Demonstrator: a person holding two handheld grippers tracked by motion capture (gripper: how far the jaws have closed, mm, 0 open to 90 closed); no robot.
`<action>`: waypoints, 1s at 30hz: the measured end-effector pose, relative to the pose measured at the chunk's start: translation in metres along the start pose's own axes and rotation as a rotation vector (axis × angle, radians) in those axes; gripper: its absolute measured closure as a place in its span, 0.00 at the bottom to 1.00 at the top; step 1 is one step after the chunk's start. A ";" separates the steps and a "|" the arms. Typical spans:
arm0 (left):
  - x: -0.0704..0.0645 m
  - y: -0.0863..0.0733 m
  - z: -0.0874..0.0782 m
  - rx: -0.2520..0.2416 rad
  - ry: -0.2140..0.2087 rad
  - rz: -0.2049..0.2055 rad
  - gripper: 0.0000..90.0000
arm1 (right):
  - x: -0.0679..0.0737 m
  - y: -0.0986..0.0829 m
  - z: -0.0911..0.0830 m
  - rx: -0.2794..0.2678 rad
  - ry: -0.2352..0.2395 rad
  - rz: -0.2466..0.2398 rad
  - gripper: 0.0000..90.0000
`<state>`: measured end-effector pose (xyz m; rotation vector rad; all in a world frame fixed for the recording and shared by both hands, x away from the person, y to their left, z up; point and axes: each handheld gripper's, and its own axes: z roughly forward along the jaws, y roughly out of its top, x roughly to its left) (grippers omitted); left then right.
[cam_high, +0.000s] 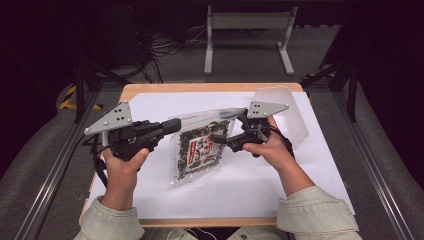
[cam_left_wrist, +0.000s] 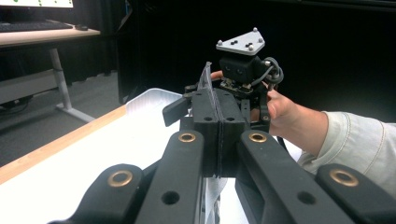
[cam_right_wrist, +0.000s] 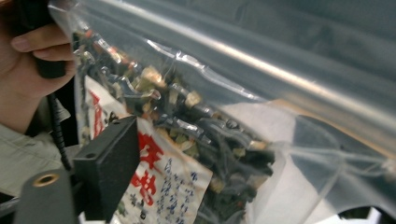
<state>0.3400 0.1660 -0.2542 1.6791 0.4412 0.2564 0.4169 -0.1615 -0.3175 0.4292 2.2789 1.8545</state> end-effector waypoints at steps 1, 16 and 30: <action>0.001 -0.001 0.000 -0.005 0.005 -0.005 1.00 | 0.000 0.000 -0.001 0.009 0.000 -0.005 0.25; 0.010 -0.005 0.001 0.007 0.057 -0.017 1.00 | 0.014 0.003 -0.010 0.074 0.130 -0.121 0.75; 0.015 -0.004 -0.005 0.015 0.123 -0.020 0.64 | 0.018 0.011 -0.012 0.103 0.157 -0.113 0.85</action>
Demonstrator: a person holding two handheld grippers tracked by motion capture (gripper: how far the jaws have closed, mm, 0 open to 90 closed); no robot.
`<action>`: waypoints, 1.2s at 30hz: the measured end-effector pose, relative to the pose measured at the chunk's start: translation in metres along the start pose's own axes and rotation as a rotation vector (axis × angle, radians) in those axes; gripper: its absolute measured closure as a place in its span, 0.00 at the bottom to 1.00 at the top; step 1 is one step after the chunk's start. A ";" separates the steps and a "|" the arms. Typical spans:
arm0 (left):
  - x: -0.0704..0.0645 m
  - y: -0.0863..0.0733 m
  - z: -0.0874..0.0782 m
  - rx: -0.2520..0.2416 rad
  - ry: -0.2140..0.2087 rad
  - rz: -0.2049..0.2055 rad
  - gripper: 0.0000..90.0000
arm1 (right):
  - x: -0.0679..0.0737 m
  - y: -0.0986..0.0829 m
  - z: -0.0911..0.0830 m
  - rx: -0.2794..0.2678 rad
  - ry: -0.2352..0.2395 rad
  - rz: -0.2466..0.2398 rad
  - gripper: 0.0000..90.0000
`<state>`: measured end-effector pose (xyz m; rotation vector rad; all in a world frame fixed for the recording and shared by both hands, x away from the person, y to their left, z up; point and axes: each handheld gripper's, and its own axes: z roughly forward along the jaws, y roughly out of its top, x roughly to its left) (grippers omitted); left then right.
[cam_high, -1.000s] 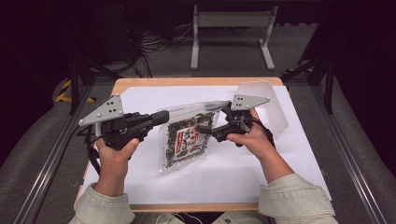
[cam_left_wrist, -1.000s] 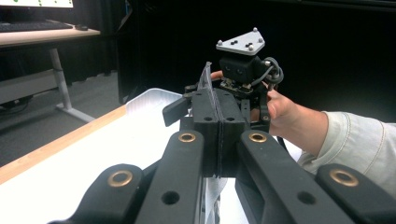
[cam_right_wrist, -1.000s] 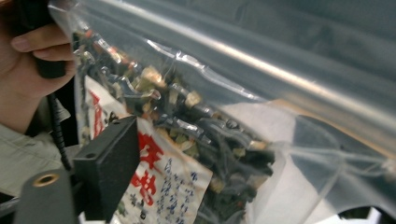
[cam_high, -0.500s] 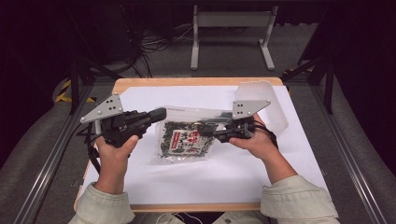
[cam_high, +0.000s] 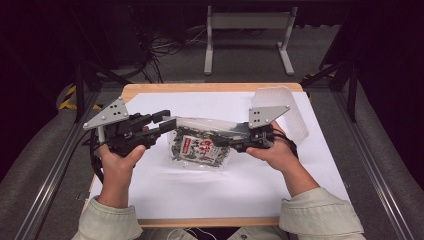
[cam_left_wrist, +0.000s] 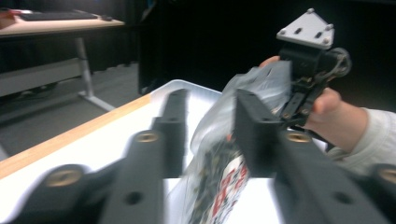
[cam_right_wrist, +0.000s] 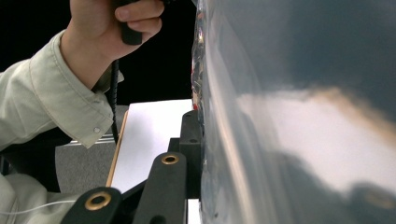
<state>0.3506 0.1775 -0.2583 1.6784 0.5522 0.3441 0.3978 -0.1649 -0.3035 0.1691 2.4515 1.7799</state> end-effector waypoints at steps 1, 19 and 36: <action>0.000 0.000 -0.001 -0.004 0.016 0.002 0.57 | -0.001 0.001 -0.003 -0.004 -0.007 0.007 0.85; 0.018 -0.034 -0.007 0.092 0.077 -0.022 0.25 | -0.020 0.031 -0.053 0.012 -0.189 0.065 0.85; 0.037 -0.062 0.003 0.152 0.102 -0.021 0.19 | -0.042 0.056 -0.093 0.015 -0.348 0.076 0.85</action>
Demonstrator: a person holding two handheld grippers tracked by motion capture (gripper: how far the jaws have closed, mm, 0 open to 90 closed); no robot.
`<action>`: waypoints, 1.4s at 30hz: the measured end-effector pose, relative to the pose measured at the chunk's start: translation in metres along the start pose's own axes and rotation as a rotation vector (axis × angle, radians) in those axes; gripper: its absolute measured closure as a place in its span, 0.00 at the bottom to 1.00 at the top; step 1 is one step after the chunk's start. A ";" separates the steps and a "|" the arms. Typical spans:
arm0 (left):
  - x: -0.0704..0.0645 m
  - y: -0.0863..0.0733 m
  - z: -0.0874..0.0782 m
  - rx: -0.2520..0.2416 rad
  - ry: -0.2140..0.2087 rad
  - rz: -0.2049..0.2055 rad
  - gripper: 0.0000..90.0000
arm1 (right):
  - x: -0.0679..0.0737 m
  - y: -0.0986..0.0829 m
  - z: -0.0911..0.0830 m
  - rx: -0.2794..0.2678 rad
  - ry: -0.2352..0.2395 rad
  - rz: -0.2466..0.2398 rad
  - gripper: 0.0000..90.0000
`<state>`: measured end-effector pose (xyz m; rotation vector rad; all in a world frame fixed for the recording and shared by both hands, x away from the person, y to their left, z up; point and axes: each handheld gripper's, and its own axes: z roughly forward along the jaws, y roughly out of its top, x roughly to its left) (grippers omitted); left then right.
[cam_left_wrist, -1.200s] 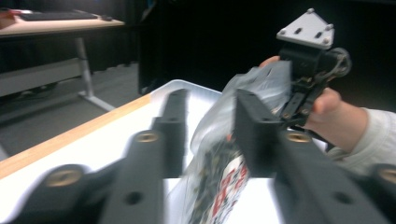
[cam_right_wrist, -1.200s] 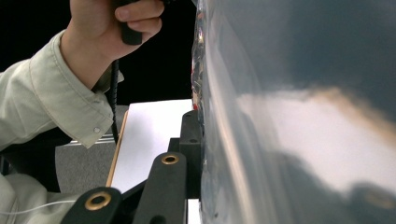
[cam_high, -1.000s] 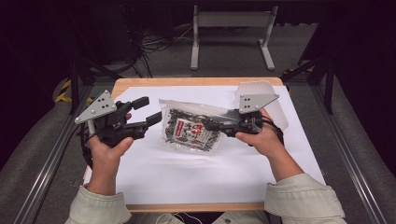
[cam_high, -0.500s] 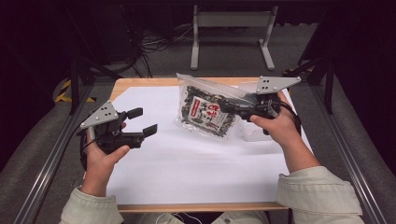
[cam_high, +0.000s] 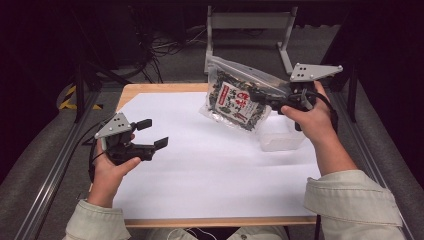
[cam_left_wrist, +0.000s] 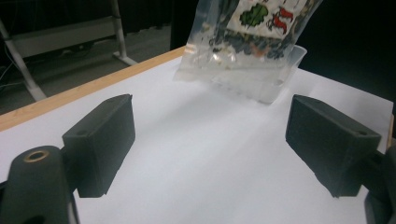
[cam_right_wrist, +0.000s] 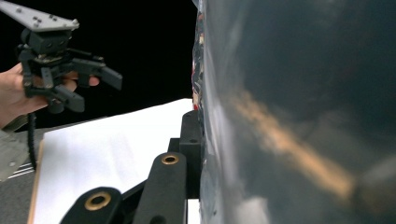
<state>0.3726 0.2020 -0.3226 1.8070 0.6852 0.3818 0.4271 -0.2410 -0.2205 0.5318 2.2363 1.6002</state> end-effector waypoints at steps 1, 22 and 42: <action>0.001 -0.001 0.001 0.004 -0.001 -0.006 0.18 | -0.002 0.001 -0.001 0.002 -0.009 0.001 0.85; 0.011 -0.008 0.011 0.043 -0.006 -0.025 0.18 | -0.037 -0.002 -0.032 0.020 -0.226 0.009 0.85; 0.014 -0.007 0.025 0.082 -0.035 -0.032 0.18 | -0.053 -0.016 -0.065 0.038 -0.389 0.043 0.85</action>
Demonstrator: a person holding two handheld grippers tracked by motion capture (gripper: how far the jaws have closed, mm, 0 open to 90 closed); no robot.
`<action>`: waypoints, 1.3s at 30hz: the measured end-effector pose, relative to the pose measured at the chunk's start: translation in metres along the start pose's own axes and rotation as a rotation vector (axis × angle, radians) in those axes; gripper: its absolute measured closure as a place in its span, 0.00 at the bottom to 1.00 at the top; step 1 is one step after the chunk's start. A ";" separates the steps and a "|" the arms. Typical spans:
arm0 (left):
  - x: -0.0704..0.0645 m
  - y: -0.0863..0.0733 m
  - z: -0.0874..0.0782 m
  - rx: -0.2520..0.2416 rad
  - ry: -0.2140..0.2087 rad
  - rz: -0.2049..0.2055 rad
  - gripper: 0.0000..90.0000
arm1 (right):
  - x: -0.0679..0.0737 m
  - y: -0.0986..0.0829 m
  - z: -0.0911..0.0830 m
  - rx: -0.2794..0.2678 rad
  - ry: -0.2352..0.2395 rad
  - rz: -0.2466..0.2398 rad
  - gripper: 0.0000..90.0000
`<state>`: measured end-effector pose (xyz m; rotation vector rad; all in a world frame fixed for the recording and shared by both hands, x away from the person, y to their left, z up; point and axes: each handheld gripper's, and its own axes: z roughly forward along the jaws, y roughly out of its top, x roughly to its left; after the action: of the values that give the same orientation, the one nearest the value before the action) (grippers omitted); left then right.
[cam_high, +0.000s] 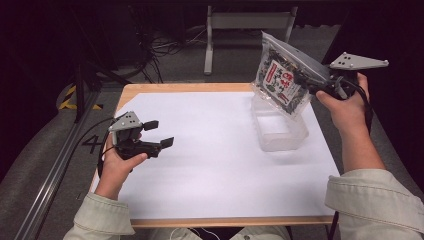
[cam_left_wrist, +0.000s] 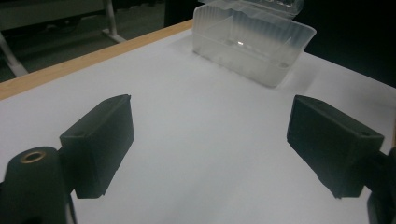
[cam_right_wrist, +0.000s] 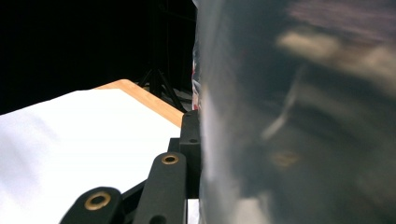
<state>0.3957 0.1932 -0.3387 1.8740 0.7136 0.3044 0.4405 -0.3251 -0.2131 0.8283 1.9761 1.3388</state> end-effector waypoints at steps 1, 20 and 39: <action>0.000 0.000 0.000 0.001 0.000 -0.005 0.17 | -0.002 -0.001 0.000 0.001 -0.007 0.006 0.85; 0.003 -0.003 -0.003 -0.003 0.005 -0.012 0.17 | -0.012 -0.010 0.003 0.045 -0.110 -0.002 0.85; 0.002 -0.004 -0.003 0.002 -0.015 -0.023 0.17 | -0.008 -0.035 0.021 0.087 -0.104 -0.002 0.85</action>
<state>0.3940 0.1976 -0.3409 1.8668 0.7249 0.2752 0.4558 -0.3303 -0.2515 0.9172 1.9643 1.1918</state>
